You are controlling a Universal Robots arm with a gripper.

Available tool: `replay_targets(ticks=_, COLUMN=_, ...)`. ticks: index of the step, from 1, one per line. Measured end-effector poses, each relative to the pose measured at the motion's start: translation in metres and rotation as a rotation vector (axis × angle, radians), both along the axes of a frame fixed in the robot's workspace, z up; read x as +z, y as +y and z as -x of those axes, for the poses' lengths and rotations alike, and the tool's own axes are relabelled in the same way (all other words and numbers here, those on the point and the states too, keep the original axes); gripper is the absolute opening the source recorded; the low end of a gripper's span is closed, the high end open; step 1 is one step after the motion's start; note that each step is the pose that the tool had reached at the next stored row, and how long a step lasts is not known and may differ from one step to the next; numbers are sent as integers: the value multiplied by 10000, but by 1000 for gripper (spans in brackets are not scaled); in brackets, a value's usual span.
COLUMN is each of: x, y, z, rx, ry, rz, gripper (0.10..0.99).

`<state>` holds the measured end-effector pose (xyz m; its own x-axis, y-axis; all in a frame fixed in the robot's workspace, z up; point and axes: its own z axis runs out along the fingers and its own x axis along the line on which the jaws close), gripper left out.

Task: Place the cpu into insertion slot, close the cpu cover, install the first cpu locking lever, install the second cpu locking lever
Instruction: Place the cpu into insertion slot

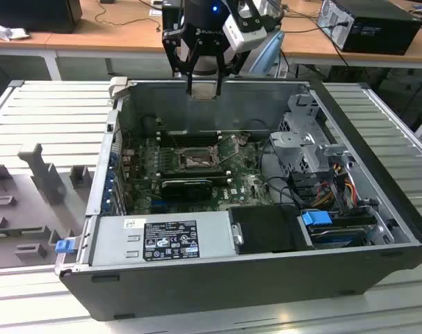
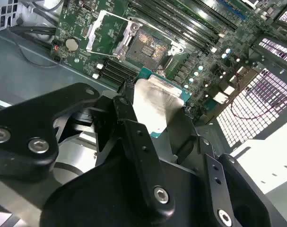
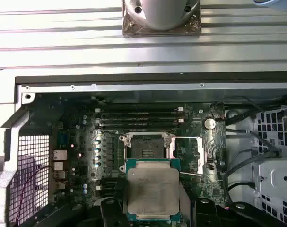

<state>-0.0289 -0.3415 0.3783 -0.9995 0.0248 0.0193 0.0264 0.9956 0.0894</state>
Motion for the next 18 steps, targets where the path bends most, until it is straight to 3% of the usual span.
replay_targets(ticks=18, x=0, y=0, z=0, rx=-911, ry=0, rz=16, gripper=525)
